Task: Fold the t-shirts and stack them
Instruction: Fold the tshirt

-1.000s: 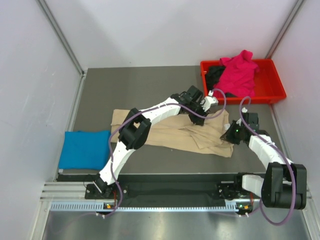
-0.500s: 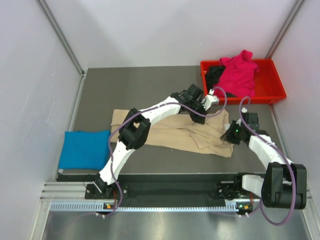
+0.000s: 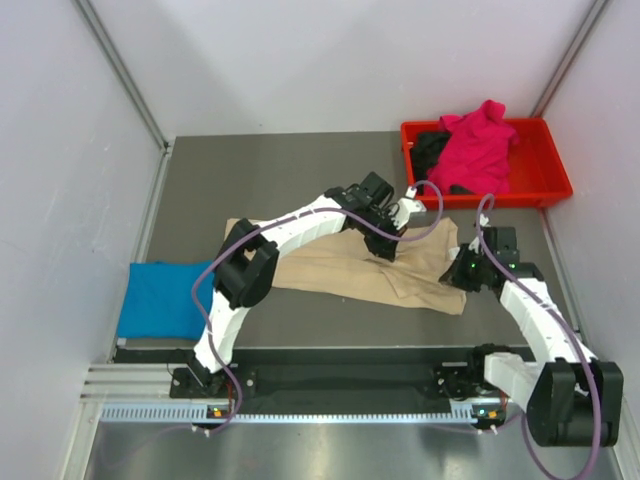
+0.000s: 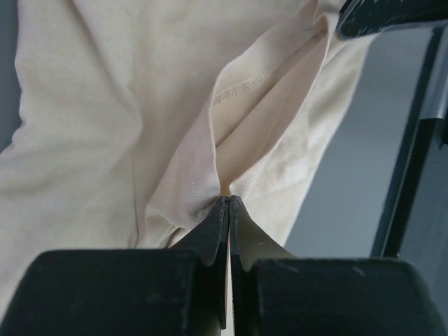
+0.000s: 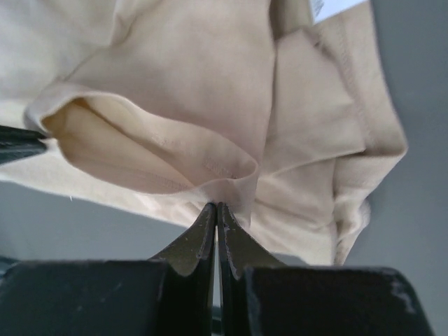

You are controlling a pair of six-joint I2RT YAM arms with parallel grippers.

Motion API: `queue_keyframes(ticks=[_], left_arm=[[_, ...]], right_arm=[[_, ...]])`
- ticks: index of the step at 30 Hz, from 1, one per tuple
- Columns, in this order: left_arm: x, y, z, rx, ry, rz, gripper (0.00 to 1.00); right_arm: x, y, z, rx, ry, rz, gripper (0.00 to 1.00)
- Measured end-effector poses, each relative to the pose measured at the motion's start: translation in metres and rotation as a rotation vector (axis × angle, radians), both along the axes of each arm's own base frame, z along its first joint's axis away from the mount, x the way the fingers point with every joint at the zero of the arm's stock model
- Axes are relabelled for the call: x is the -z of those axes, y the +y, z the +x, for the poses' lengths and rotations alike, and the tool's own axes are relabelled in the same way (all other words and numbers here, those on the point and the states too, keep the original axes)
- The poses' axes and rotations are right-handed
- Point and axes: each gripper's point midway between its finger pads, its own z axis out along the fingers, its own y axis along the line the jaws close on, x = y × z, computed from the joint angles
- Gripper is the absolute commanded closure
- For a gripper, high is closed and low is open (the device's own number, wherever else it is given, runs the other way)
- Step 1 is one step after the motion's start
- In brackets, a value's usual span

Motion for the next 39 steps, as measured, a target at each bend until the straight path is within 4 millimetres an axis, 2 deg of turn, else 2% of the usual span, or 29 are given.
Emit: queue_keyframes(ticks=[3, 7, 14, 21, 26, 29, 35, 39], left_arm=[[-0.014, 0.004, -0.005, 0.008, -0.009, -0.019, 1.0], [-0.02, 0.012, -0.013, 0.014, -0.01, -0.021, 1.0], [-0.006, 0.025, -0.027, 0.03, 0.034, 0.007, 1.0], [-0.002, 0.028, -0.029, 0.027, 0.051, 0.012, 1.0], [-0.005, 0.031, -0.009, -0.02, 0.023, -0.008, 1.0], [-0.006, 0.03, 0.01, -0.064, -0.026, -0.024, 1.0], [0.005, 0.022, 0.044, -0.132, -0.107, -0.016, 1.0], [0.017, 0.018, 0.058, -0.166, -0.129, 0.005, 1.0]], right_arm=[[-0.001, 0.008, -0.012, -0.036, 0.023, 0.004, 1.0], [-0.006, 0.015, -0.029, -0.059, 0.054, 0.014, 1.0], [-0.024, 0.022, -0.049, -0.073, 0.047, 0.04, 1.0], [-0.022, 0.027, -0.05, -0.072, 0.07, 0.066, 1.0], [-0.004, 0.023, -0.031, -0.063, 0.124, 0.029, 1.0], [0.003, 0.017, -0.005, -0.053, 0.116, -0.022, 1.0], [-0.009, 0.005, 0.054, -0.032, -0.037, -0.112, 1.0], [-0.013, 0.0, 0.076, -0.027, -0.093, -0.148, 1.0]])
